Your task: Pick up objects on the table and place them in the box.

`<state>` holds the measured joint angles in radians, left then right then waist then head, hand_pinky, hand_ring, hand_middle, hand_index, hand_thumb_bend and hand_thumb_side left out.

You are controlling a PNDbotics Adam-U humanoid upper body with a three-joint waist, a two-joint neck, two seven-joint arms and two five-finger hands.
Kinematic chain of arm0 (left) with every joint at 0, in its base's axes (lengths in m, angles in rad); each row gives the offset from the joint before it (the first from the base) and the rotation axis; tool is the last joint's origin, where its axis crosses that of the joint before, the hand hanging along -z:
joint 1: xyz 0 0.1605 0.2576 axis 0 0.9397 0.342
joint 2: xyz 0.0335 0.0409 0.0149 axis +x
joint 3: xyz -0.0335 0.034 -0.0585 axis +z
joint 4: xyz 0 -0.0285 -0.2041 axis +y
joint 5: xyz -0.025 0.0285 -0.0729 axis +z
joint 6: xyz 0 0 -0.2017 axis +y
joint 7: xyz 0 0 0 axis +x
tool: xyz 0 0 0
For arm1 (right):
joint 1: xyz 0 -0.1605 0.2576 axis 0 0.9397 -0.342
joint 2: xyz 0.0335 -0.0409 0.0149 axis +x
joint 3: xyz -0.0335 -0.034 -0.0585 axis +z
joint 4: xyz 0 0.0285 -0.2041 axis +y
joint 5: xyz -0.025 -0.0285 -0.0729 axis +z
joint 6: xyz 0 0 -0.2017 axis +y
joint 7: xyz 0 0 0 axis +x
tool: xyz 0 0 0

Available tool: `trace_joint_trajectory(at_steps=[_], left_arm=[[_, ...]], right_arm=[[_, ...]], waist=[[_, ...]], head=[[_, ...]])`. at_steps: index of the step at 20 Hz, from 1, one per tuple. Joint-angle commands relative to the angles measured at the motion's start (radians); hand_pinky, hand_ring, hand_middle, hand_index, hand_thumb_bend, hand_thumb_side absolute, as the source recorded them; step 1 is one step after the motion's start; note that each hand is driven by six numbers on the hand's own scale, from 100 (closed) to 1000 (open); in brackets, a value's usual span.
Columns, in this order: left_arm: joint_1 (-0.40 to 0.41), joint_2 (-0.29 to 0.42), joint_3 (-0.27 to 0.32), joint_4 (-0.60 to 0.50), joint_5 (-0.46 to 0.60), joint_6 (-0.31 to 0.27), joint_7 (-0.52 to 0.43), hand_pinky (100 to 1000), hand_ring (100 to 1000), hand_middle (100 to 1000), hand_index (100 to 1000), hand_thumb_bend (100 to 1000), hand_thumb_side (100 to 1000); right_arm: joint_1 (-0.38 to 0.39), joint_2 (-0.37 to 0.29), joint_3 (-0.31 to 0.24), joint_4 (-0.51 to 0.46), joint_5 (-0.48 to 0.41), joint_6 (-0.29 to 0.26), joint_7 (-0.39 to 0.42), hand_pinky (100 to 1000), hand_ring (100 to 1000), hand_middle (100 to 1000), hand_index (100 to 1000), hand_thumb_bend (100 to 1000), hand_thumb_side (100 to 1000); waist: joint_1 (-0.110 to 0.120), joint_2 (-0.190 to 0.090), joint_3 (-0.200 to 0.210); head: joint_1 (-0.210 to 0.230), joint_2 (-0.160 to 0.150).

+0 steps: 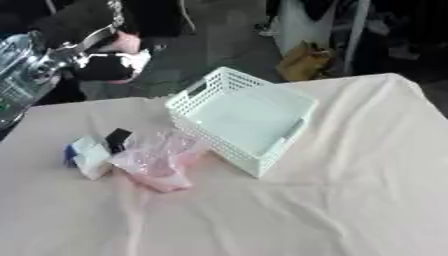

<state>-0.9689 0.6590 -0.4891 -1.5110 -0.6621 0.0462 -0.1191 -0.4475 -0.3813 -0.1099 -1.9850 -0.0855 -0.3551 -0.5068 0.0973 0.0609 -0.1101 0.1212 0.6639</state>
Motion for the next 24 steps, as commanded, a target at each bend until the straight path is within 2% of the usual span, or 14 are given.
trace_joint_trajectory(at_steps=[1,8,13,17,21,24], left_arm=[[-0.057,-0.051,0.013,0.089,-0.02,-0.016,0.037,100,100,100,100,100,663],[-0.134,-0.176,0.033,0.3,-0.089,-0.075,0.1,100,100,100,100,100,663],[-0.174,-0.257,0.064,0.46,-0.164,-0.139,0.134,100,100,100,100,100,670],[-0.176,-0.323,0.102,0.589,-0.234,-0.2,0.164,100,100,100,100,100,675],[-0.167,-0.375,0.161,0.696,-0.275,-0.22,0.223,100,100,100,100,100,661],[-0.163,-0.397,0.19,0.753,-0.292,-0.233,0.252,100,100,100,100,100,659]], right_arm=[[-0.02,-0.005,0.0,-0.015,-0.011,0.005,-0.002,851,934,843,846,100,753],[-0.036,0.008,0.006,-0.015,-0.02,0.009,0.001,851,933,842,845,100,751],[-0.05,0.014,0.01,-0.015,-0.029,0.012,0.005,851,933,843,846,100,751],[-0.073,0.021,0.018,-0.015,-0.041,0.014,0.011,851,933,842,845,100,750],[-0.1,0.028,0.024,-0.015,-0.052,0.012,0.019,851,933,842,843,100,749],[-0.112,0.031,0.027,-0.015,-0.057,0.014,0.023,851,933,842,843,100,746]], waist=[[0.011,-0.029,-0.003],[0.015,-0.024,-0.024],[0.022,-0.021,-0.04],[0.032,-0.013,-0.064],[0.043,0.003,-0.093],[0.051,0.01,-0.105]], head=[[0.012,-0.016],[0.04,-0.028],[0.06,-0.033],[0.079,-0.046],[0.093,-0.058],[0.104,-0.053]])
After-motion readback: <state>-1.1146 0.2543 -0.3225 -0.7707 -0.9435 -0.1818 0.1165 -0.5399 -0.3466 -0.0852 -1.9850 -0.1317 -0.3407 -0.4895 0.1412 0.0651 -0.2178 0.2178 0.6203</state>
